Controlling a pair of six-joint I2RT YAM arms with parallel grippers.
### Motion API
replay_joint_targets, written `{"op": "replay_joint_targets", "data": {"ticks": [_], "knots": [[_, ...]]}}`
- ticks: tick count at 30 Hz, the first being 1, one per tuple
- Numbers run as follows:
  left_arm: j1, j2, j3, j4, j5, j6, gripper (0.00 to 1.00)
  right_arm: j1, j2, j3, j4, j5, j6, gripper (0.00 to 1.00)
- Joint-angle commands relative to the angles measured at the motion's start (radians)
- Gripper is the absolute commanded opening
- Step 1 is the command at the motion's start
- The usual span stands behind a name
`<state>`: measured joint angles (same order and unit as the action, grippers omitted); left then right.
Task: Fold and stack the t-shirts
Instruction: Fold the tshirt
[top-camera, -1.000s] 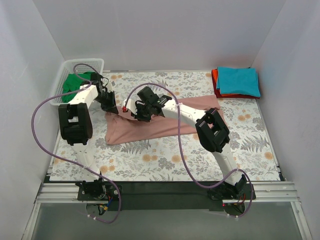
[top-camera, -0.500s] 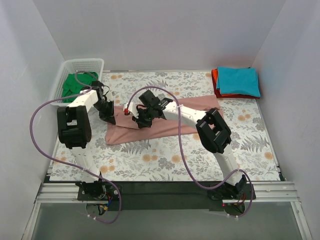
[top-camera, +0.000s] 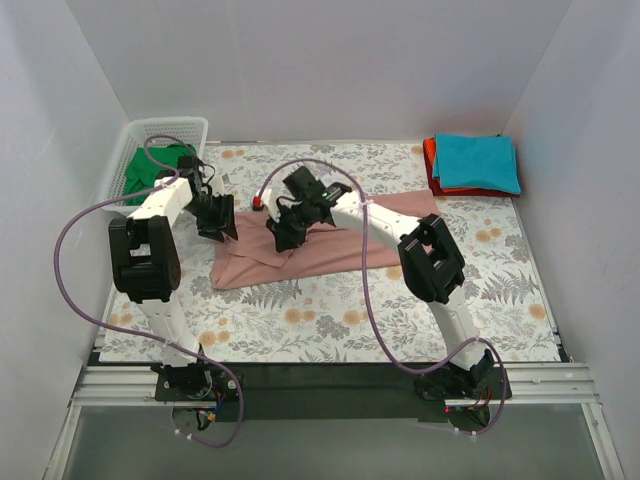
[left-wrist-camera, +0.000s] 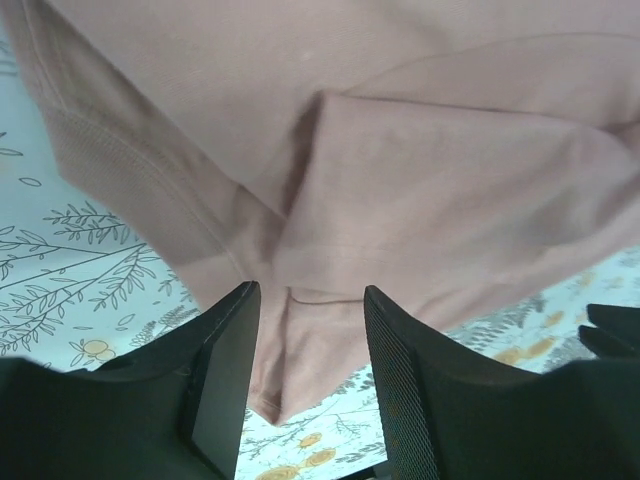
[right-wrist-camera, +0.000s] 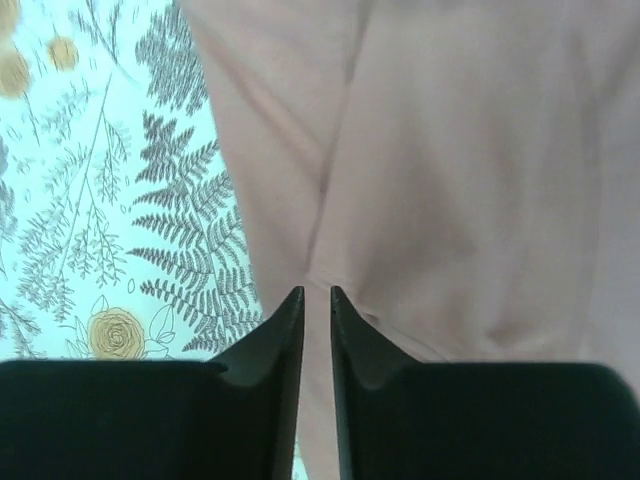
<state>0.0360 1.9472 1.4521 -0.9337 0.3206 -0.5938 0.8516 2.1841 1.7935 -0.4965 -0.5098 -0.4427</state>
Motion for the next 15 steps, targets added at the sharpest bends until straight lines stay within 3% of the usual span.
{"op": "replay_joint_targets", "data": {"ticks": [1,6,9,15], "knots": [[-0.001,-0.120,0.039,0.018,0.119,0.012,0.45,-0.092,-0.011,0.170,-0.022,-0.098,0.125,0.19],[-0.001,-0.101,0.021,0.084,0.241,-0.052,0.44,-0.098,0.100,0.238,-0.054,-0.108,0.159,0.14],[-0.002,-0.068,0.011,0.105,0.238,-0.090,0.38,-0.100,0.144,0.216,-0.050,-0.090,0.154,0.08],[-0.013,-0.027,-0.022,0.156,0.212,-0.127,0.32,-0.108,0.200,0.176,-0.039,-0.055,0.139,0.05]]}}
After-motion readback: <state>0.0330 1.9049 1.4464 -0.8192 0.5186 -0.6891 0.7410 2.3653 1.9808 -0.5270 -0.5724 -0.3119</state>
